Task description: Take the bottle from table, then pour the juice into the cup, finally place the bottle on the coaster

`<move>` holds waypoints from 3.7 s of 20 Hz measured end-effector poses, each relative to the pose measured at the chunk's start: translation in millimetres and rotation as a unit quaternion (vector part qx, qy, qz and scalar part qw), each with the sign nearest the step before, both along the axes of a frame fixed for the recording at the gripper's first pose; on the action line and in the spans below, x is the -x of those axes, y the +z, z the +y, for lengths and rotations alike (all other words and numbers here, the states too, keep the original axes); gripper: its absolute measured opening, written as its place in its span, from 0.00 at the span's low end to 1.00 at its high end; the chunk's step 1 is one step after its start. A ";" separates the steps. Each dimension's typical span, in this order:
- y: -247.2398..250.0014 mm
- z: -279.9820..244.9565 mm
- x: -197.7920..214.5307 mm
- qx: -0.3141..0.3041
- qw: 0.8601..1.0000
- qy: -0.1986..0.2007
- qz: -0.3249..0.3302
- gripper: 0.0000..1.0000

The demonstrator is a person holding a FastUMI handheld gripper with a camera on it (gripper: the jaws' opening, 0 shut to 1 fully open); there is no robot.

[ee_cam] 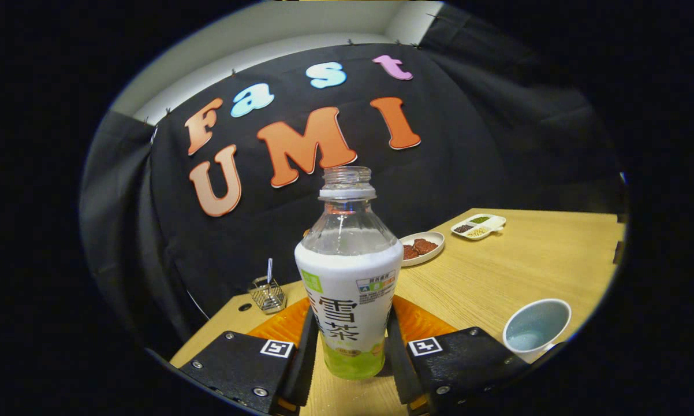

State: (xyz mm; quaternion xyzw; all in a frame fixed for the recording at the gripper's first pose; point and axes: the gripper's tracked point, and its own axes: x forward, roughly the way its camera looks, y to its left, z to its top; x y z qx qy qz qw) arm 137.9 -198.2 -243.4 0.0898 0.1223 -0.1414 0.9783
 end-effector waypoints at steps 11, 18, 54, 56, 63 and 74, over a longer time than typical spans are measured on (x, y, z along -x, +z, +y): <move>-32.8 -2.1 -22.9 0.158 0.984 0.044 0.076 0.58; -52.2 -6.2 -27.0 0.179 0.977 0.051 0.103 0.62; 206.7 134.9 143.0 0.170 0.977 0.095 -0.088 0.97; 218.9 145.0 153.0 0.185 0.975 0.092 -0.087 0.97; 258.1 188.7 170.0 0.179 0.967 0.108 -0.149 0.97; 266.4 193.5 171.1 0.141 0.970 0.124 -0.156 0.98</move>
